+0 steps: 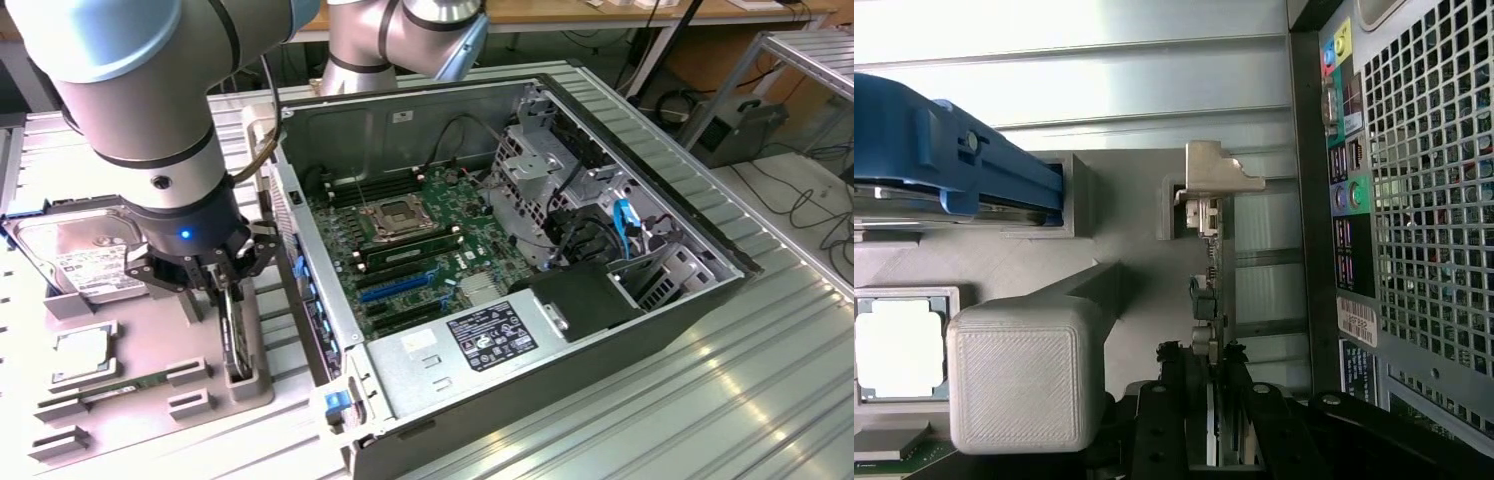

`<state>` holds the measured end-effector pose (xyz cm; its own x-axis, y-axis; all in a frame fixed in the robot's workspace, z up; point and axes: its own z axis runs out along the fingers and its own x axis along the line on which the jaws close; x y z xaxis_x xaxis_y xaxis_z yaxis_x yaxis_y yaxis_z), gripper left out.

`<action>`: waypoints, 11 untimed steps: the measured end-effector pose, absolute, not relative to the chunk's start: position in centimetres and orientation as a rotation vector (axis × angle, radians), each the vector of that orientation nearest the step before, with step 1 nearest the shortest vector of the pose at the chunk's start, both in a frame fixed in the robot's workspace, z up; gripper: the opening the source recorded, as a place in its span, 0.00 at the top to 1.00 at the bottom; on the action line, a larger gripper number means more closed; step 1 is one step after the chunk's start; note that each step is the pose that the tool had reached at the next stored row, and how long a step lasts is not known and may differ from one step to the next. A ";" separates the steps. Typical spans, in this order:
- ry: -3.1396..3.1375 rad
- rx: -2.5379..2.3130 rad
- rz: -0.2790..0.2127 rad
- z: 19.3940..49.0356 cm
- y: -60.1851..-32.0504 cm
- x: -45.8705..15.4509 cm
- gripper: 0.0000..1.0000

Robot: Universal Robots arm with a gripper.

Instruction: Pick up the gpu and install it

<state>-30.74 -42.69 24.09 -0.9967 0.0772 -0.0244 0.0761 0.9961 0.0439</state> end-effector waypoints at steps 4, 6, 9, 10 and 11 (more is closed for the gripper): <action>3.112 0.120 0.067 24.1 -42.7 -30.7 0.73; 3.112 0.119 0.065 24.1 -42.7 -30.7 0.73; 3.112 0.119 0.062 26.7 -42.7 -30.7 0.73; 3.112 0.119 0.062 27.6 -42.7 -30.7 0.73; 3.112 0.119 0.062 28.4 -42.7 -30.7 0.73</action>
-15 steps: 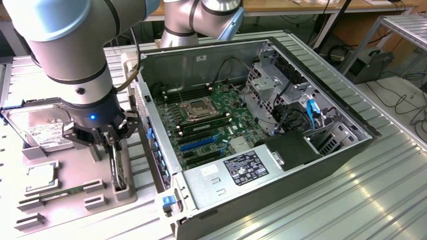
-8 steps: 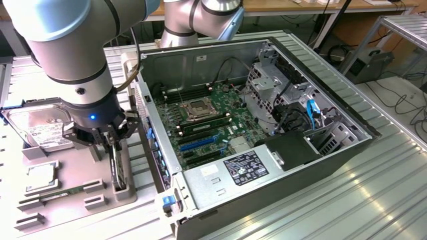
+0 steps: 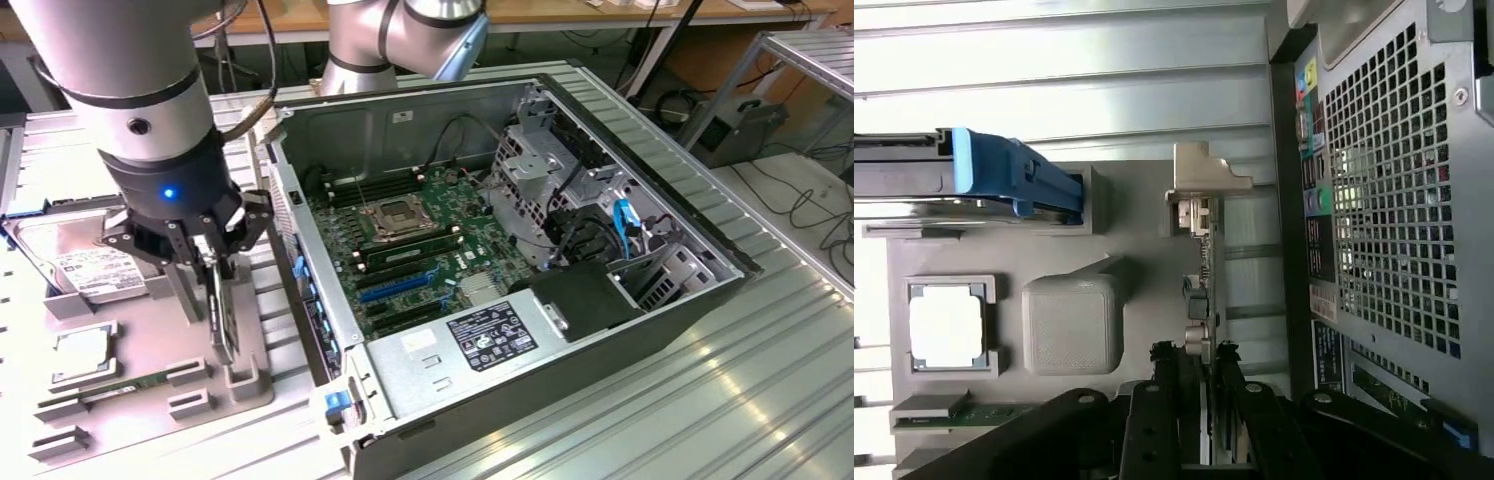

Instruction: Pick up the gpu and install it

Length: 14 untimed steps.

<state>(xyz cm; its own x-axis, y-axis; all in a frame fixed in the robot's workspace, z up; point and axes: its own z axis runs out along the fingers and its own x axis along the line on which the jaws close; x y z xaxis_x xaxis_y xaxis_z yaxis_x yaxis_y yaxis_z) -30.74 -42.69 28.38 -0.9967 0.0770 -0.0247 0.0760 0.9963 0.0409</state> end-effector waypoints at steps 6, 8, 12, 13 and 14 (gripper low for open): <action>3.112 0.119 0.062 32.1 -42.6 -30.7 0.73; 3.112 0.119 0.062 32.2 -42.6 -30.7 0.73; 3.112 0.119 0.062 32.6 -42.5 -30.7 0.73; 3.112 0.119 0.062 32.7 -42.5 -30.7 0.73; 3.112 0.119 0.062 32.7 -42.5 -30.7 0.73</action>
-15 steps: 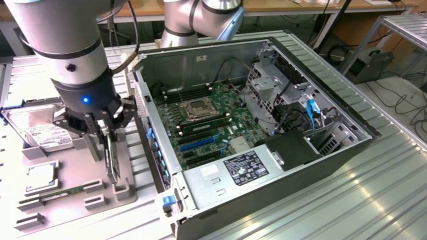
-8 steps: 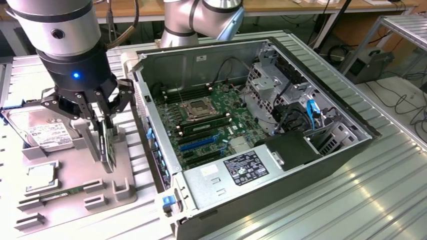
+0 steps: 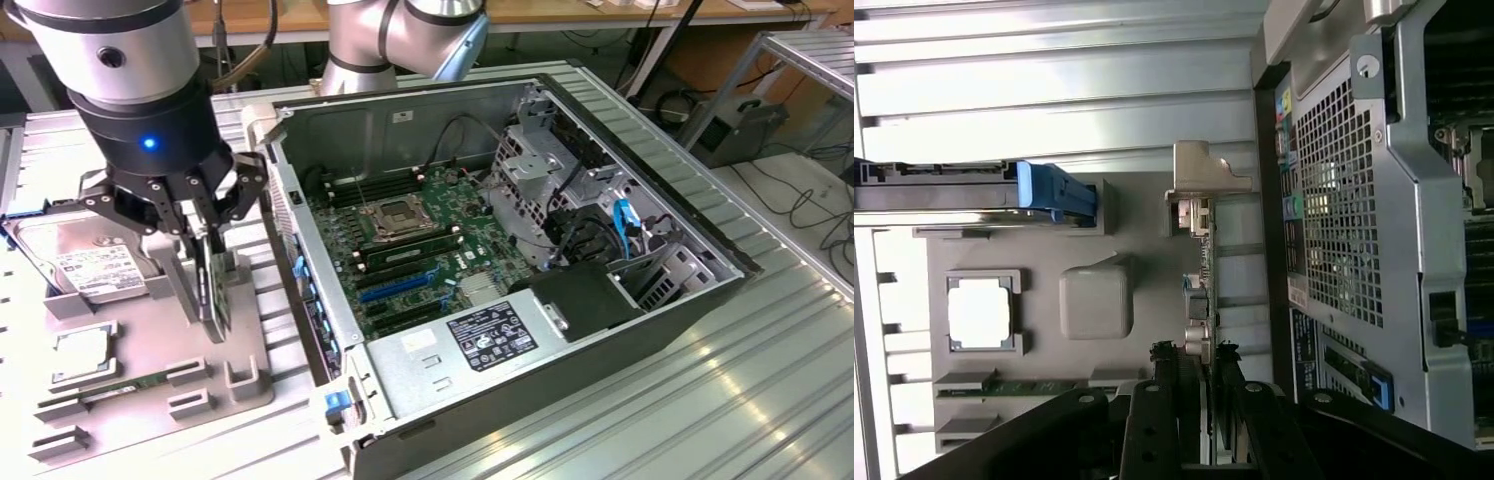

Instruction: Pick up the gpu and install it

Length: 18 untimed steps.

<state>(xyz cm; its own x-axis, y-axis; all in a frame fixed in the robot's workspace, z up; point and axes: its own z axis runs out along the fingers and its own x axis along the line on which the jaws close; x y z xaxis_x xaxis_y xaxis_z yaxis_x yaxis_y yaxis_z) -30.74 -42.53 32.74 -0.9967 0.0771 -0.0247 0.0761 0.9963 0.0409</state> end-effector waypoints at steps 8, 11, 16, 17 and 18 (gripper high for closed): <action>3.112 0.119 0.062 33.4 -42.5 -30.7 0.73; 3.112 0.119 0.062 33.7 -42.5 -30.7 0.73; 3.112 0.119 0.062 34.2 -42.5 -30.7 0.73; 3.112 0.119 0.062 34.3 -42.5 -30.7 0.73; 3.112 0.119 0.062 34.4 -42.5 -30.7 0.73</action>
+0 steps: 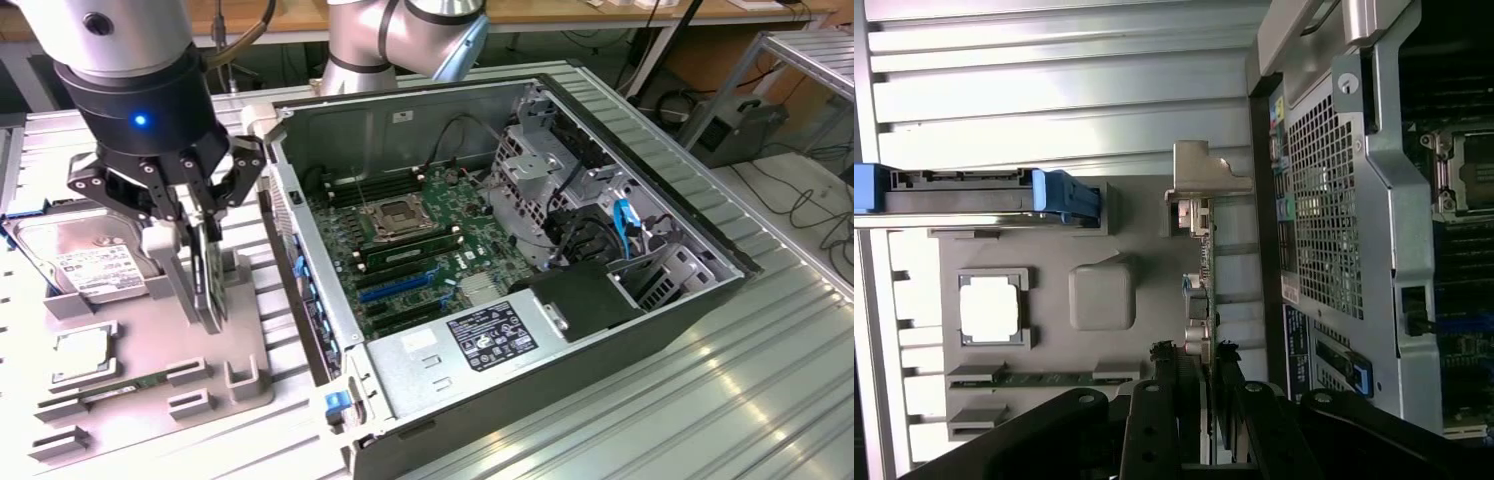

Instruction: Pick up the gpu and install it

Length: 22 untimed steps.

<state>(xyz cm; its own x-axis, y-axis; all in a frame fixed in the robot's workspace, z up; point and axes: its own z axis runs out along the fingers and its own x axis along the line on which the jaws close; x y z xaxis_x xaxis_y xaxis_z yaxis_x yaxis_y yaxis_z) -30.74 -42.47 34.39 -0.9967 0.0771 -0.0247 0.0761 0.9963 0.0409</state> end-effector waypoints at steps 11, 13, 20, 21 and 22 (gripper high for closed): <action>3.112 0.119 0.062 35.3 -42.4 -30.7 0.73; 3.112 0.119 0.062 35.4 -42.4 -30.7 0.73; 3.112 0.119 0.062 36.0 -42.4 -30.7 0.73; 3.112 0.119 0.062 36.1 -42.4 -30.7 0.73; 3.112 0.119 0.062 36.2 -42.4 -30.7 0.73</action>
